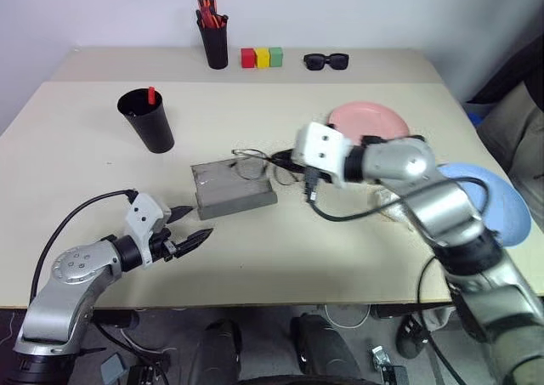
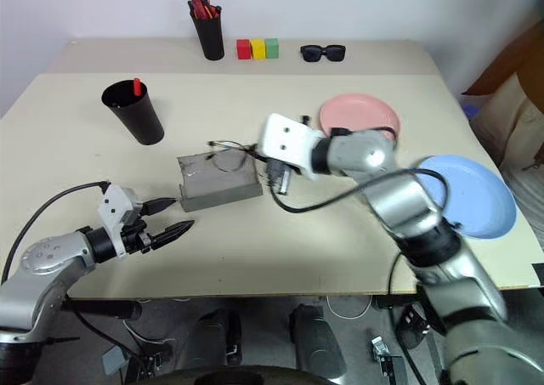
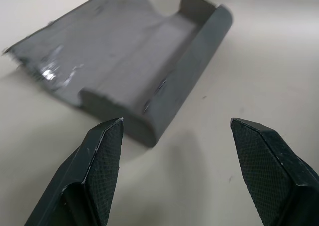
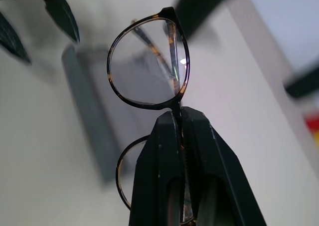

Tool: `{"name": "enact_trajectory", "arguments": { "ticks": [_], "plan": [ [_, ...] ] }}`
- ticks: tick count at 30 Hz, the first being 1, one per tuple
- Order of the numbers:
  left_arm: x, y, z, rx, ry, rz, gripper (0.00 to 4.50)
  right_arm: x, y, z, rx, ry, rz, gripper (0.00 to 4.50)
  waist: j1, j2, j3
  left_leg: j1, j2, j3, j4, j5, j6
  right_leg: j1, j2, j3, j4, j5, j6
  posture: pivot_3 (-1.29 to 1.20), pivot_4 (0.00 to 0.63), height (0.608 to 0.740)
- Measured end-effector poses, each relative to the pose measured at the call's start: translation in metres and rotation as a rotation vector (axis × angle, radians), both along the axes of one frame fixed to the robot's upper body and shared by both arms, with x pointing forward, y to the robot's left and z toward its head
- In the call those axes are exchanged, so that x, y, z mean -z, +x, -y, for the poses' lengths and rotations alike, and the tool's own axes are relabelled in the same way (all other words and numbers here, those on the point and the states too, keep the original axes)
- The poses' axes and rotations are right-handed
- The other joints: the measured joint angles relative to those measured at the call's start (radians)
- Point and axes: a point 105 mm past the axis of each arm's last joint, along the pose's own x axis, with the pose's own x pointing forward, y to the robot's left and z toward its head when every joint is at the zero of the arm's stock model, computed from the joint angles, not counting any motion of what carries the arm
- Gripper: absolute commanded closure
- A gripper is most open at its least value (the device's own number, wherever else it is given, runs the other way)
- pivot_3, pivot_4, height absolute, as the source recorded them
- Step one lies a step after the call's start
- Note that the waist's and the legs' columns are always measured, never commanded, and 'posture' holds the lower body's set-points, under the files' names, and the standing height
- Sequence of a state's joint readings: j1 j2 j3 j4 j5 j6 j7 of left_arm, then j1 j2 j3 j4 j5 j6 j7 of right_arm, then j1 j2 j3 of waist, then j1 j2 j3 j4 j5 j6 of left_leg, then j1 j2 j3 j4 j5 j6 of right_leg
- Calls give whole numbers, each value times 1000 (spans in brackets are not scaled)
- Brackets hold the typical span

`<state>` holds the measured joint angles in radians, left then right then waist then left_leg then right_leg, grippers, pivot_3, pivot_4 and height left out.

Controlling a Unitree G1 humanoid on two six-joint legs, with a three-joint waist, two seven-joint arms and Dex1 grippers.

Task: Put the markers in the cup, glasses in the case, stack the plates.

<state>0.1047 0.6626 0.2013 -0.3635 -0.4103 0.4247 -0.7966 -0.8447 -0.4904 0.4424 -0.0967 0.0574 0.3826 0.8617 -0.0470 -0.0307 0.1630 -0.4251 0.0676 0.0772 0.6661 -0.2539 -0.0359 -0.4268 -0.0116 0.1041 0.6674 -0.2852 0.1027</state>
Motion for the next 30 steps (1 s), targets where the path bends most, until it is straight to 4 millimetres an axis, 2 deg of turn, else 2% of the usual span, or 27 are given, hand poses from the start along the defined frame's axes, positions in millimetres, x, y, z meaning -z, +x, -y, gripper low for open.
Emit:
{"name": "enact_trajectory", "arguments": {
  "ticks": [3, 6, 10, 16, 19, 22, 26, 27, 30],
  "plan": [
    [3, -7, -10, -43, -9, -13, 986, 11, 16, -27, -44, -27, -7, 4443, 3, 0, 0, -1, 0, 1, 0, 0, 0, 0, -1, 0, -1, 0, 1, 0, 150, 725],
    [1, -16, -13, -77, -22, -6, 986, 22, 27, -40, -54, -41, -22, 4443, 5, 0, 0, -1, 0, 1, 0, 0, 0, 0, -2, -1, -1, 0, 0, 0, 150, 725],
    [-8, -22, -16, -107, -34, 30, 986, 40, 31, -35, -65, -99, -47, 4443, 3, 0, 0, -1, 0, 1, 0, 0, 0, 0, -3, -1, 0, -1, -1, 0, 150, 725],
    [-5, -28, -18, -139, -31, 23, 986, 71, 28, -15, -43, -160, -123, 4443, 2, 0, 0, 0, 0, 1, -1, 0, 0, 0, -2, -1, 0, -1, -1, 0, 150, 725],
    [-13, -21, -16, -139, -39, 60, 986, 72, 26, -15, -45, -168, -128, 4443, 2, 0, 0, 0, 0, 1, 0, 0, 0, 0, -2, -1, 0, -1, -1, 0, 150, 725],
    [-18, -16, -15, -139, -44, 81, 986, 70, 25, -16, -47, -165, -131, 3478, 2, 0, 0, 0, 0, 1, -1, 0, 0, 0, -2, -1, 0, 0, 0, 0, 150, 725],
    [-26, -7, -13, -134, -70, 98, 986, 63, 28, -14, -22, -127, -113, 1596, 2, 0, 0, 0, 0, 1, -1, 0, 0, 0, -2, -1, 0, 0, 0, 0, 150, 725],
    [-29, -5, -12, -132, -79, 104, 986, 59, 28, -14, -25, -115, -98, 1596, 2, 0, 0, 0, 0, 1, -1, 0, 0, 0, -2, -1, 0, 0, 0, 0, 150, 725],
    [-39, 3, -8, -124, -124, 113, 1810, 41, 25, -17, -50, -62, -47, 1566, 3, 0, 0, 0, 0, 1, -1, 0, 0, 0, -2, -1, 0, 1, 1, 0, 150, 725]
  ]
}}
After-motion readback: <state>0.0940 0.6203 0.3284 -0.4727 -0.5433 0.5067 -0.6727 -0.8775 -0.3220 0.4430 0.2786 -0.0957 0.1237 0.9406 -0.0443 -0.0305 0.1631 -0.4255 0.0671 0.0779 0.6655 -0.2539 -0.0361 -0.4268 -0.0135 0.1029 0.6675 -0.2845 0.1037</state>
